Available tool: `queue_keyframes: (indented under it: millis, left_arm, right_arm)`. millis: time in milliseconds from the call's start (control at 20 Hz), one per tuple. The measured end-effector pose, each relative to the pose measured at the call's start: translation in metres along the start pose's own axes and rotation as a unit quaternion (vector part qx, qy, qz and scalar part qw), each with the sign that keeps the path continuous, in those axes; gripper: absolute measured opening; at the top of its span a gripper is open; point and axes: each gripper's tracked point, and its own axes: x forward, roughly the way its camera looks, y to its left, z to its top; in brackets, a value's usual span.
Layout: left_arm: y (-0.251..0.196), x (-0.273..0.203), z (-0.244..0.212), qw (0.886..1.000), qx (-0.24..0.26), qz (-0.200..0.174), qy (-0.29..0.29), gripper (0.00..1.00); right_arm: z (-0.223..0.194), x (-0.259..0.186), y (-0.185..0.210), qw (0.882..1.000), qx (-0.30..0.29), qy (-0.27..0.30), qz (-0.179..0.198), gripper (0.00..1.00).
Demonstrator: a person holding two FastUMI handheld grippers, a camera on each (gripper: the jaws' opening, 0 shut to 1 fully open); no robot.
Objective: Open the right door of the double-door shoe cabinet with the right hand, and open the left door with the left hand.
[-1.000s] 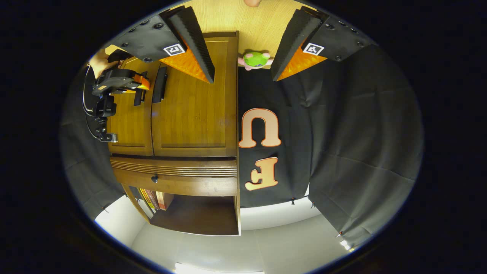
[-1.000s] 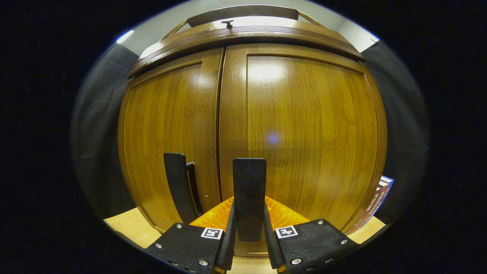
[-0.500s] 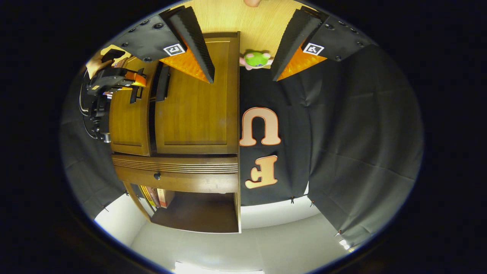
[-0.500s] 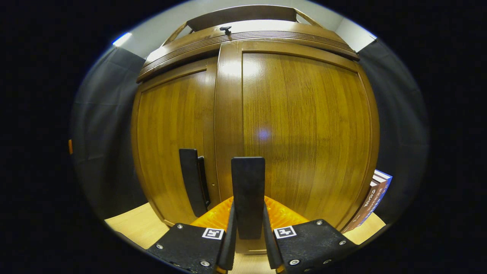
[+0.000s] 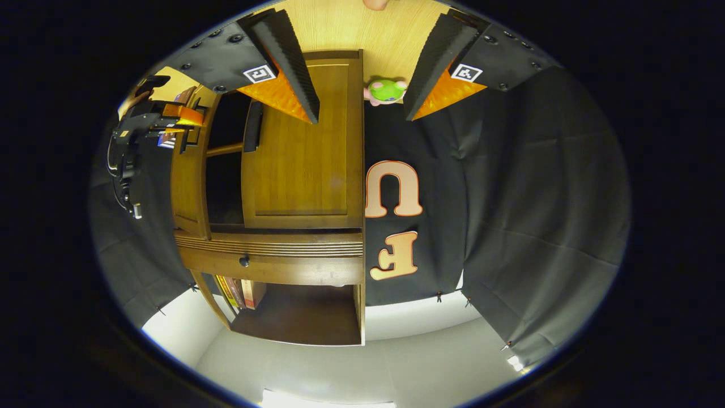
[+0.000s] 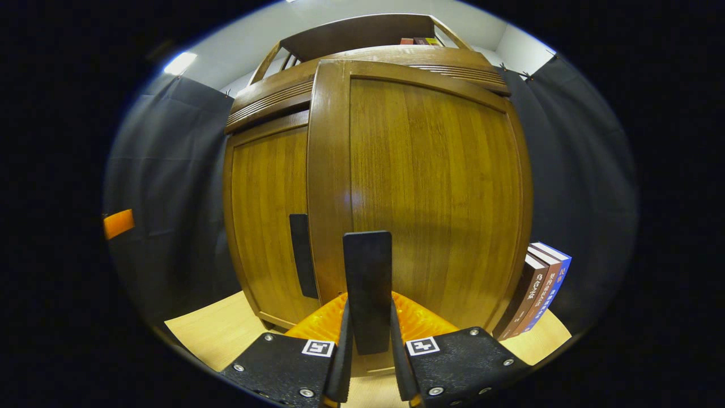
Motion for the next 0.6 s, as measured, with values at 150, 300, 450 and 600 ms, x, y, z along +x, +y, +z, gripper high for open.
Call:
queue_keyframes:
  millis: [150,300,450,600]
  left_arm:
    - [-0.007,-0.001,0.001,1.000,0.001,-0.005,0.004,0.95]
    - [-0.014,-0.002,0.001,1.000,0.007,-0.011,0.005,0.95]
    - [-0.026,-0.007,0.002,1.000,0.006,-0.019,0.004,0.95]
    - [-0.035,-0.009,0.005,1.000,0.005,-0.025,0.002,0.95]
  right_arm:
    - [-0.001,-0.020,-0.008,1.000,-0.002,-0.001,0.003,0.32]
    - [-0.001,-0.042,-0.017,1.000,0.006,-0.003,0.002,0.32]
    - [0.000,-0.061,-0.031,1.000,0.005,-0.008,-0.004,0.30]
    - [0.001,-0.082,-0.047,1.000,-0.004,-0.011,-0.016,0.30]
